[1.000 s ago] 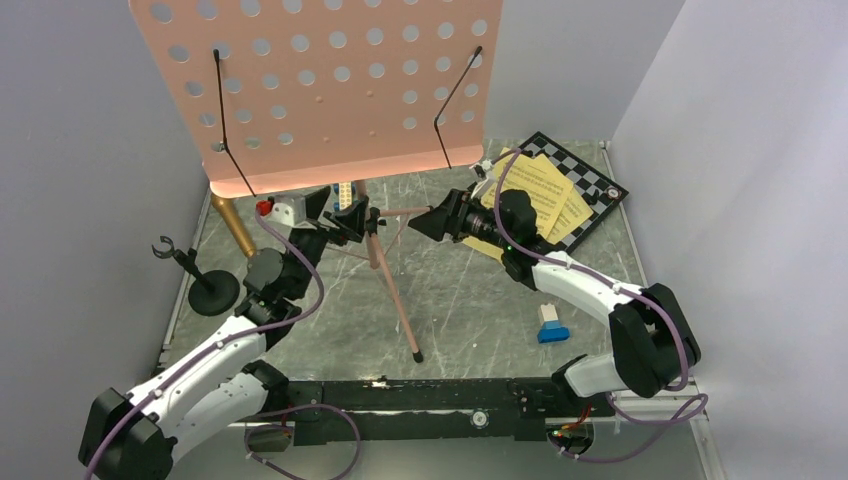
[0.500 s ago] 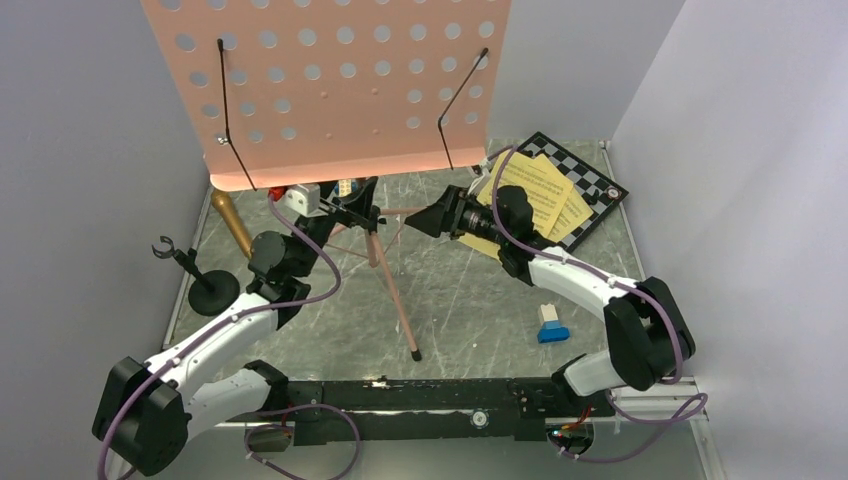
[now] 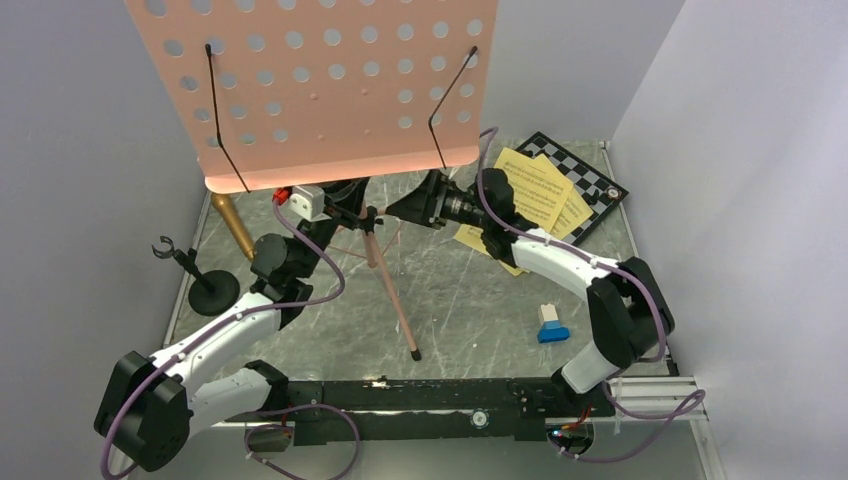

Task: Pack up the instrument practice props

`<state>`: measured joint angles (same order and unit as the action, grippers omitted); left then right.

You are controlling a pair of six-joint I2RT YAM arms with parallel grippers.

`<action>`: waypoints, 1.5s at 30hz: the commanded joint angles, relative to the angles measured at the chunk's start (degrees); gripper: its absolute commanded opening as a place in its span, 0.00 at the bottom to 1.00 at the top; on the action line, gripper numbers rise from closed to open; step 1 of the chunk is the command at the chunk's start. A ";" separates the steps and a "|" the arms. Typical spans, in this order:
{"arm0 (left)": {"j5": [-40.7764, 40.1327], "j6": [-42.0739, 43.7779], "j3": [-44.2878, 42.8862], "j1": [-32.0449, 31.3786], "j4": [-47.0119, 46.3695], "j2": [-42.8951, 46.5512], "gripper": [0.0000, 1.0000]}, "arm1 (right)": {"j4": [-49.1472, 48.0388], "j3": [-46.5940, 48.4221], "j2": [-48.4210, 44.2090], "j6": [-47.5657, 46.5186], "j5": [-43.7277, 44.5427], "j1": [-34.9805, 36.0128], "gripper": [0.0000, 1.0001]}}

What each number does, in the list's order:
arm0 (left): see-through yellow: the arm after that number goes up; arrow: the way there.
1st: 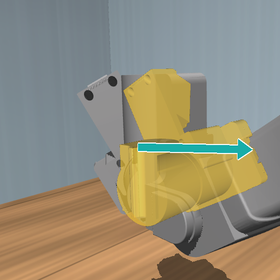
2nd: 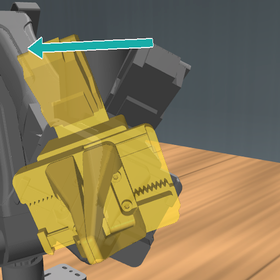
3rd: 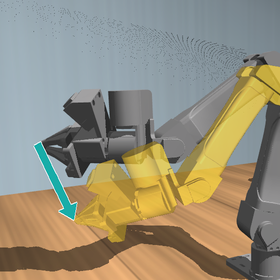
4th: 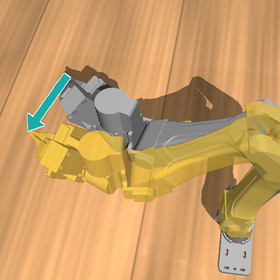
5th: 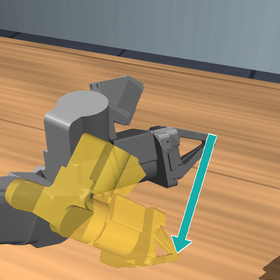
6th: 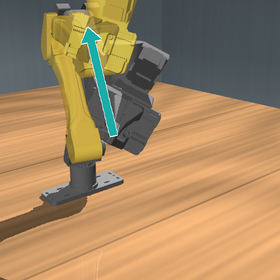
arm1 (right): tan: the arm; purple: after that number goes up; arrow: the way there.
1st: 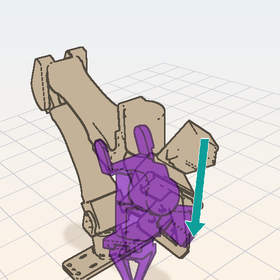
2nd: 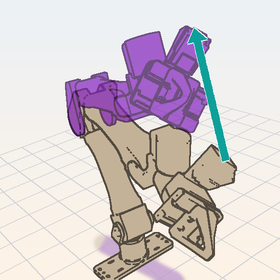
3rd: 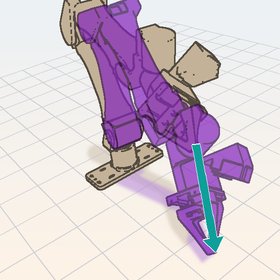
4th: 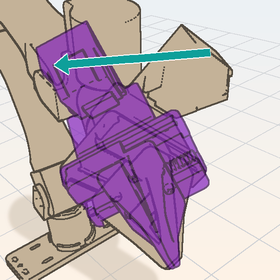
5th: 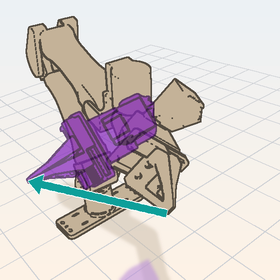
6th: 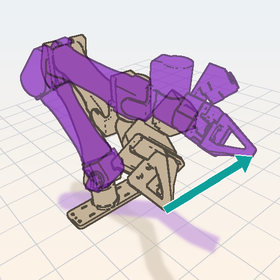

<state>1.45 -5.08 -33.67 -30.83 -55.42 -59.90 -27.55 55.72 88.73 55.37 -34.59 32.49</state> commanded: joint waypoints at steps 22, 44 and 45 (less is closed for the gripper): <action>-3.39 0.86 2.39 0.38 -5.49 2.59 0.00 | -7.38 7.63 11.29 20.17 -5.94 3.72 0.62; 2.99 -6.37 -2.45 0.40 -2.42 -3.80 0.00 | 3.21 3.29 0.85 -23.04 11.60 3.47 0.00; 3.09 -6.86 -2.39 0.41 -2.39 -3.94 0.00 | 1.85 1.65 -0.22 -26.83 13.81 3.72 0.00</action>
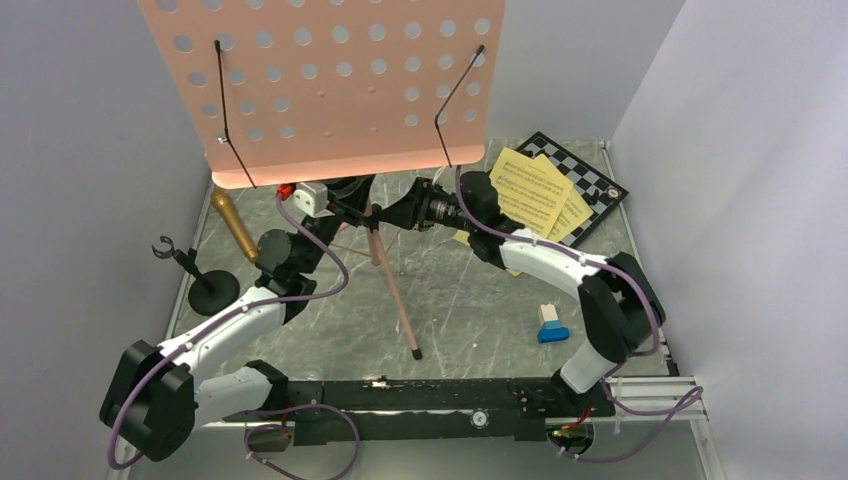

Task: Pack up the instrument practice props

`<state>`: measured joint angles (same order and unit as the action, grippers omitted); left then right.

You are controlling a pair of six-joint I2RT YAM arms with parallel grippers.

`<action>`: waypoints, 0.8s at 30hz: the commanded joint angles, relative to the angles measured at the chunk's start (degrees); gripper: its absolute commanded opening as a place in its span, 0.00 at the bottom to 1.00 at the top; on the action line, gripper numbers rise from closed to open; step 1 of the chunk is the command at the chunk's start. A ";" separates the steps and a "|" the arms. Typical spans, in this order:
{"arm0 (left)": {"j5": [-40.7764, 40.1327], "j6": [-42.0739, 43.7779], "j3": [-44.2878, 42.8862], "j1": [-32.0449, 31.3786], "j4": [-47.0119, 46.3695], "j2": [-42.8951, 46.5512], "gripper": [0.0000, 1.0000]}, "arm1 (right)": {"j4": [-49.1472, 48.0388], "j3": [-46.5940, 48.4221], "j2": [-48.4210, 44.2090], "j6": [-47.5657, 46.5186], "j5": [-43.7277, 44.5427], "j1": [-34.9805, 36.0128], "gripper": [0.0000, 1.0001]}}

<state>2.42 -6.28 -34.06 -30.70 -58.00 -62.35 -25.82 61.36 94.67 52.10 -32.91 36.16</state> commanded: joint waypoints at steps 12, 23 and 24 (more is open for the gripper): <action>3.31 -9.01 -1.36 0.23 0.54 -3.05 0.00 | -0.64 -5.74 -8.79 -34.31 19.97 1.17 0.00; 7.96 -10.25 -2.14 0.84 1.41 -3.41 0.00 | -8.25 -6.53 -3.44 8.36 -3.71 -4.50 0.58; 8.90 -10.77 -2.08 1.00 0.39 -3.66 0.00 | -9.41 -6.53 -2.49 11.97 -4.64 -4.68 0.59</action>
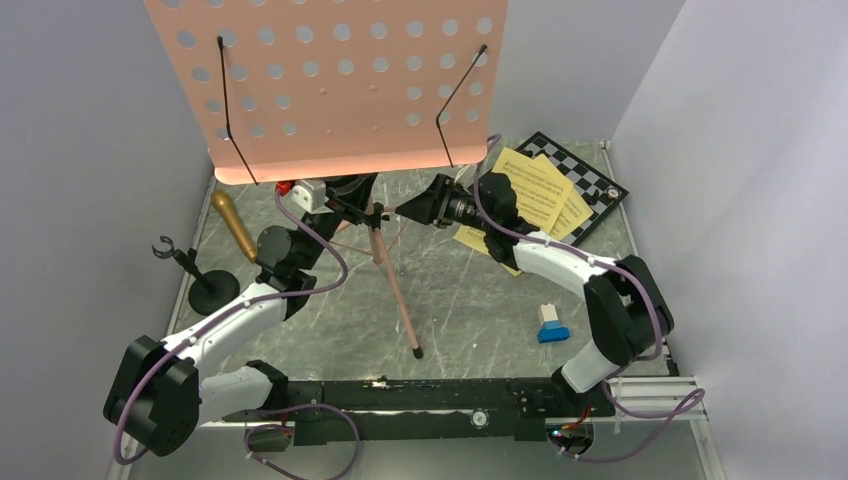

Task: Pack up the instrument practice props

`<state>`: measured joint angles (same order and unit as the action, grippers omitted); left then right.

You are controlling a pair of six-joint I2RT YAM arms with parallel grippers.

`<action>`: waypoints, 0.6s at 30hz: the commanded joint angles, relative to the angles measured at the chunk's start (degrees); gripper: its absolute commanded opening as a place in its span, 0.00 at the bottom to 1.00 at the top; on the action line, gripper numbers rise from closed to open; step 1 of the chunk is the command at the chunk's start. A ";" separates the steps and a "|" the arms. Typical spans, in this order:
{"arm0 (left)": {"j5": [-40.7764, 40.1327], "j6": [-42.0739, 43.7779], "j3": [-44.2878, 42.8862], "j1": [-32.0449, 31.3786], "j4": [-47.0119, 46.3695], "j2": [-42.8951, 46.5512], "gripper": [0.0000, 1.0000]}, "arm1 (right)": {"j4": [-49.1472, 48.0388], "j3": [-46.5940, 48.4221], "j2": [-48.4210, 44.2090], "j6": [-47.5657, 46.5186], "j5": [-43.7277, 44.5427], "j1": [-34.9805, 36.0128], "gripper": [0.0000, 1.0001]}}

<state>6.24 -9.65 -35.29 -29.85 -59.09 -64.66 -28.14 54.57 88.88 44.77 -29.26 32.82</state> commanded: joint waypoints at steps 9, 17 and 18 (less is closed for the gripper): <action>10.99 -11.00 -0.68 1.16 -4.78 -3.60 0.00 | -14.26 3.91 8.37 38.69 -15.01 -1.27 0.69; 11.20 -10.35 0.41 1.11 -5.94 -3.66 0.00 | -13.57 3.98 7.01 45.69 -12.84 -0.86 0.68; 11.24 -10.20 0.47 1.15 -5.90 -3.64 0.00 | -13.37 3.85 6.56 46.15 -12.51 -0.83 0.68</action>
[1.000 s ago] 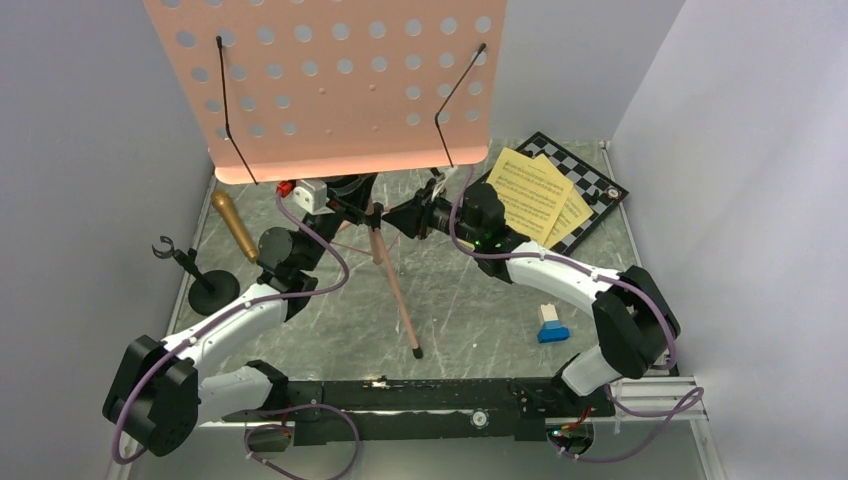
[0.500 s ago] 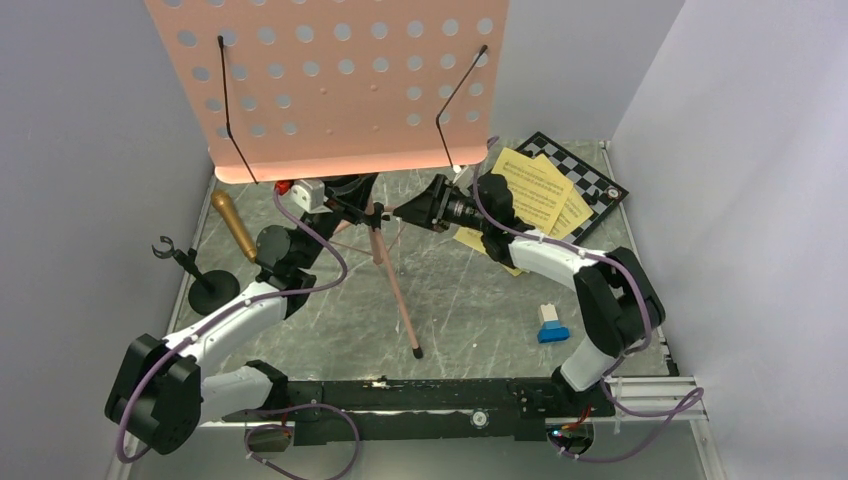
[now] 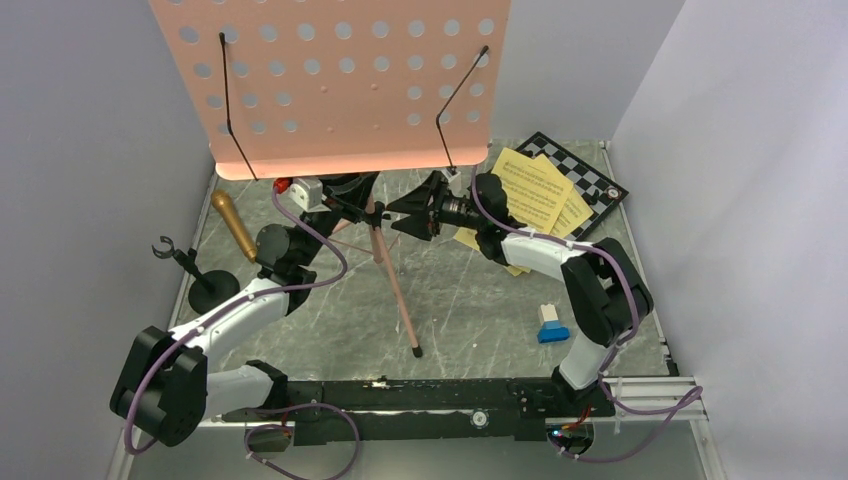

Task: Pack up the instrument practice props

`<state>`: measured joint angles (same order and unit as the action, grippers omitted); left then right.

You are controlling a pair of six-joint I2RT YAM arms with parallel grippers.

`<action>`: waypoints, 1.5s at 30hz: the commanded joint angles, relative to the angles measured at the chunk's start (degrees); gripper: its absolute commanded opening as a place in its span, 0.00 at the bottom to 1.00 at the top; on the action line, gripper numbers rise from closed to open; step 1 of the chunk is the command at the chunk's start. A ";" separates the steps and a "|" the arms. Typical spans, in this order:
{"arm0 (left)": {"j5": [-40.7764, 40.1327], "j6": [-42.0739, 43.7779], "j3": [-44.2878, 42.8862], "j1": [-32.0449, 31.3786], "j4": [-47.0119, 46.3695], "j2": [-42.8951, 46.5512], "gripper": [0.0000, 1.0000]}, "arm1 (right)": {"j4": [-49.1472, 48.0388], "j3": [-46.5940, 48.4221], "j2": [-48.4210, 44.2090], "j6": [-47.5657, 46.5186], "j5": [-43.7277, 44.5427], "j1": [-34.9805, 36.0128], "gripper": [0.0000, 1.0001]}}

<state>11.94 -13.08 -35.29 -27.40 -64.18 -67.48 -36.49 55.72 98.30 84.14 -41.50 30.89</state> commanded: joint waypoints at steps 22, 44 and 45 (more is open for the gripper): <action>5.90 -5.75 1.82 -1.34 -0.75 0.20 0.00 | 1.40 8.29 1.45 7.61 0.09 1.75 0.51; 5.30 -4.67 2.90 -1.34 0.80 0.92 0.00 | 18.37 18.35 3.73 -14.88 -0.21 1.63 0.00; 5.29 -4.75 2.98 -1.32 0.75 0.95 0.00 | 19.07 18.64 3.97 -17.55 -0.25 1.56 0.00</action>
<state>11.05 -12.73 -33.98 -27.07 -66.28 -67.24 -21.78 67.35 102.02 82.48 -48.73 32.29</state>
